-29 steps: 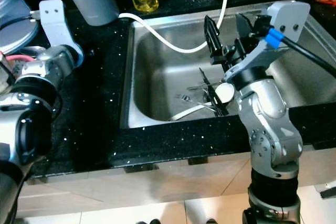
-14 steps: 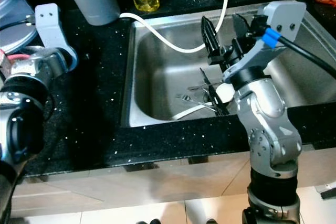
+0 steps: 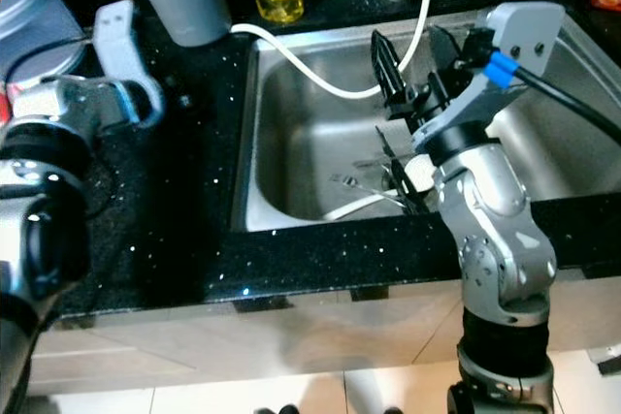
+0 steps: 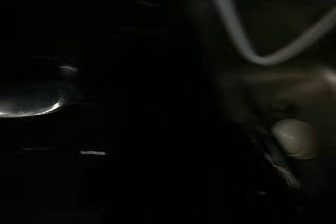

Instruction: Kitchen organization

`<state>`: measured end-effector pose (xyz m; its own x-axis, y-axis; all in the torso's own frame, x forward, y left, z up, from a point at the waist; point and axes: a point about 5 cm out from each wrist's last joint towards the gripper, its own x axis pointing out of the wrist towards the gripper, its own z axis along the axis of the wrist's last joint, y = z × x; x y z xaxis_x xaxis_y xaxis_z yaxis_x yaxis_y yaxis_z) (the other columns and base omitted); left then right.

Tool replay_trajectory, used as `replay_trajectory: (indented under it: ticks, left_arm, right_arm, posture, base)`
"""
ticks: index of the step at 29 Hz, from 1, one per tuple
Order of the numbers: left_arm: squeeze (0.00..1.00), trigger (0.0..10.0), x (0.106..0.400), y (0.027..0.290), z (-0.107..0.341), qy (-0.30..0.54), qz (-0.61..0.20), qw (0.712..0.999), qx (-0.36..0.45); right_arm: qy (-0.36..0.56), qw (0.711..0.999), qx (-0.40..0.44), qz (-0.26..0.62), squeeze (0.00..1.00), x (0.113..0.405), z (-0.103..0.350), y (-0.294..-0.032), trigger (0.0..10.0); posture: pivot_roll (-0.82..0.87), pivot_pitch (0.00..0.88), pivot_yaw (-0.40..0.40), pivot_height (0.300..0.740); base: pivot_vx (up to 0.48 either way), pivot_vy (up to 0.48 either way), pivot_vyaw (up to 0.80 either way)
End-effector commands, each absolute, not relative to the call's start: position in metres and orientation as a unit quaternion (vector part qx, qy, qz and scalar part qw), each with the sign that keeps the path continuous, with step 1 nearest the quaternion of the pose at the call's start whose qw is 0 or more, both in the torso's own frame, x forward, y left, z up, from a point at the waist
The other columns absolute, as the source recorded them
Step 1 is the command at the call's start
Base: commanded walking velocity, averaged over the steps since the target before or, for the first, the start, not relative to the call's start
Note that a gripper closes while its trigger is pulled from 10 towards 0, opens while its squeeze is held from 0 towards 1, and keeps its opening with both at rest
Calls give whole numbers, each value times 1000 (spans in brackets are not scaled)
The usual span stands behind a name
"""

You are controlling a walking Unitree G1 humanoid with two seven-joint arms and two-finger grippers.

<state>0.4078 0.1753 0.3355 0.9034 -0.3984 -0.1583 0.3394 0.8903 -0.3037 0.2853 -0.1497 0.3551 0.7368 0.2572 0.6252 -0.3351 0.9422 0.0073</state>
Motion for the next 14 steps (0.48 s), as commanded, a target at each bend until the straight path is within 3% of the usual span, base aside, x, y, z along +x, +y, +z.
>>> replay_trajectory:
  ticks: [1,7,8,11,12,14]
  left_arm:
    - [0,10000,403,161,297,198,-218,944,-147]
    - [0,10000,392,143,296,199,-265,932,-145]
    - [0,10000,383,129,307,144,-310,931,-129]
    - [0,10000,377,122,321,69,-331,935,-107]
    - [0,10000,373,124,336,-20,-302,951,-68]
    - [0,10000,372,126,341,-55,-280,957,-45]
  right_arm:
    - [-337,924,57,173,0,283,358,-145,10000]
    - [-339,923,56,175,0,284,359,-145,10000]
    - [-343,921,55,175,0,285,360,-146,10000]
    - [-346,920,54,175,0,284,361,-146,10000]
    - [-350,919,54,173,0,285,362,-147,10000]
    - [-352,919,55,169,0,285,362,-147,10000]
  posture:
    - [-91,285,120,740]
    - [-94,270,116,740]
    - [-96,255,115,740]
    - [-98,248,116,740]
    - [-103,236,114,740]
    - [-104,227,113,740]
  base:
    - [0,0,0]
    - [0,0,0]
    - [0,0,0]
    - [0,0,0]
    - [0,0,0]
    - [0,0,0]
